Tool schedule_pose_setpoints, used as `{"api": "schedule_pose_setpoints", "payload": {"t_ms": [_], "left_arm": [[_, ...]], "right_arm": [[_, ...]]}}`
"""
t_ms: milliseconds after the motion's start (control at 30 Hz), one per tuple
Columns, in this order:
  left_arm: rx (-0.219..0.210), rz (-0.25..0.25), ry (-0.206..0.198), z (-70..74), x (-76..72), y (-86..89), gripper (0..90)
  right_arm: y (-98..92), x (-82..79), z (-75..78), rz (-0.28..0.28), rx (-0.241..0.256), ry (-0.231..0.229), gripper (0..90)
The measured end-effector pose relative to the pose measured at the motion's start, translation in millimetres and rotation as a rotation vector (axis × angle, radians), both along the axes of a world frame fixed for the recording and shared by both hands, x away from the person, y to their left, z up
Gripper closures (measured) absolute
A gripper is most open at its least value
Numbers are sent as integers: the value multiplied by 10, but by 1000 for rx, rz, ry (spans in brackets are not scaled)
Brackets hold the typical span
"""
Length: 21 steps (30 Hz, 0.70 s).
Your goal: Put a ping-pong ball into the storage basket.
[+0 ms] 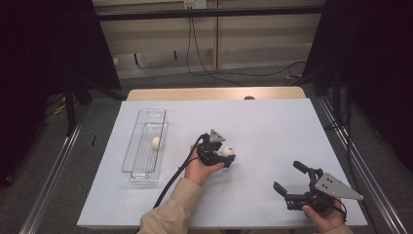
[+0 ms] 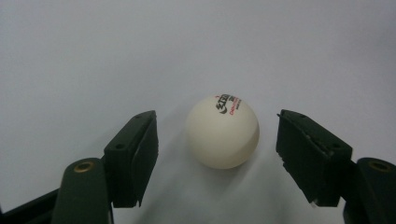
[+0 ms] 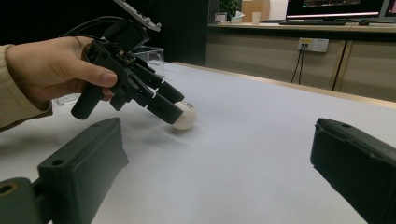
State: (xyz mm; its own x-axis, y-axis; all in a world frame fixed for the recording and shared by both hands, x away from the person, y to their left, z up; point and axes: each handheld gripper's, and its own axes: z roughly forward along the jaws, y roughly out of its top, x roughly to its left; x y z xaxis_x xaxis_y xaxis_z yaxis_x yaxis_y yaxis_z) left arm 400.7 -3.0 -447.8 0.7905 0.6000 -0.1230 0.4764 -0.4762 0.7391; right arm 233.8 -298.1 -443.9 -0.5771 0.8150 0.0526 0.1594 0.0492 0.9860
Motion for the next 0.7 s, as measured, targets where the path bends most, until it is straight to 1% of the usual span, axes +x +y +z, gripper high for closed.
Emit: {"api": "schedule_pose_setpoints", "payload": {"t_ms": [267, 433, 700], "left_arm": [[9, -10, 3, -16, 0, -23, 347], [4, -11, 10, -34, -2, -42, 371], [9, -16, 15, -47, 7, -54, 378]], "right_arm": [[0, -2, 1, 1, 0, 0, 24], [0, -2, 2, 1, 0, 0, 24], [0, -1, 1, -1, 0, 0, 24]]}}
